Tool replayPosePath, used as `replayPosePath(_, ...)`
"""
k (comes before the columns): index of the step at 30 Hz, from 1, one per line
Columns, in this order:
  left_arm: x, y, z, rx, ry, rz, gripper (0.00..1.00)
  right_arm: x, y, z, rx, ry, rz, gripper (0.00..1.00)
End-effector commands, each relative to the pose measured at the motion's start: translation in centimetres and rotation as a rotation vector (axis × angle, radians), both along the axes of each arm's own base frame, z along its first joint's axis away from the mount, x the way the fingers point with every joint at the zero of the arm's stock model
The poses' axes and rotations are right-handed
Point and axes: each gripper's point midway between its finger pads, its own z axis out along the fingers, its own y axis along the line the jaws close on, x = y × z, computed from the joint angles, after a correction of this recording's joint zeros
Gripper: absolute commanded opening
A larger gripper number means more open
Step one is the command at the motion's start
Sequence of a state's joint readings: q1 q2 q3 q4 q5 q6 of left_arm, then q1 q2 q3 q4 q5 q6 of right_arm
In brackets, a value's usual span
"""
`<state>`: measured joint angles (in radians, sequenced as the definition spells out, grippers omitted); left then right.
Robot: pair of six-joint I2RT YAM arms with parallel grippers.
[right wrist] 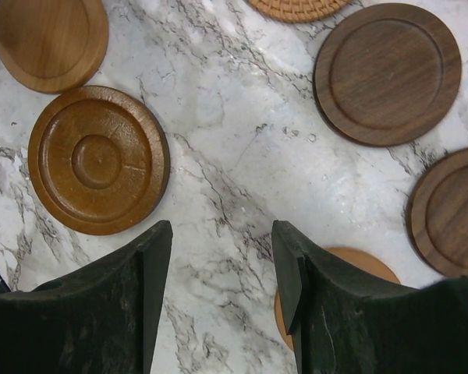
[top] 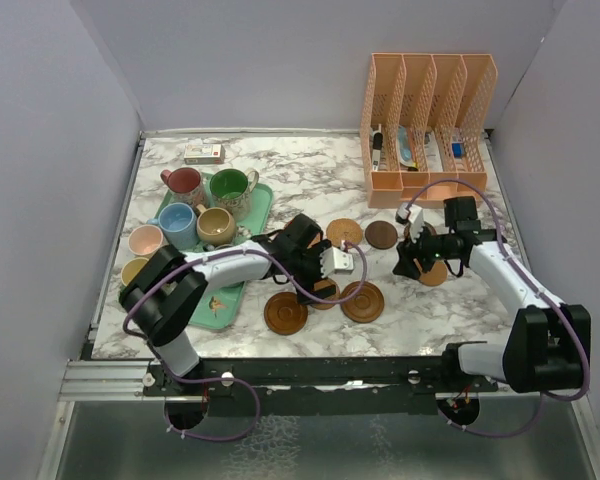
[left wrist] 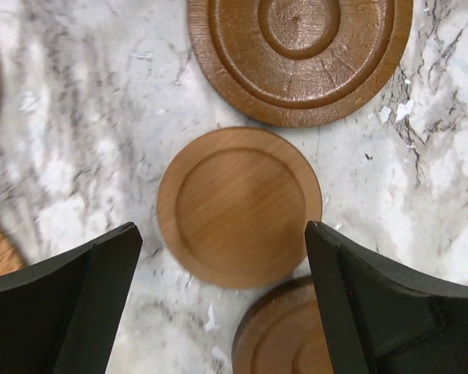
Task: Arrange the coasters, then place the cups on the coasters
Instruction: Move the coaster to the center of the board.
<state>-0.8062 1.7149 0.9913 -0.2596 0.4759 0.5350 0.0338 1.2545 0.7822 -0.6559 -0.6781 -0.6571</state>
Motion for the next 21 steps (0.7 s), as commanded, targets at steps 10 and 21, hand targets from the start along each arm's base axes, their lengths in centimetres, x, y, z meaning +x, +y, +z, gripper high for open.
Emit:
replayPosePath(10, 5.3, 3.0, 10.0, -0.308, -0.228, 0.126, 0.92, 1.0, 4.1, -5.4, -0.259, 0.005, 0.087, 0.49)
replayPosePath(21, 6.6, 4.5, 10.7, -0.326, -0.249, 0.180, 0.92, -2.6, 6.5, -7.2, -0.276, 0.072, 0.242, 0.47)
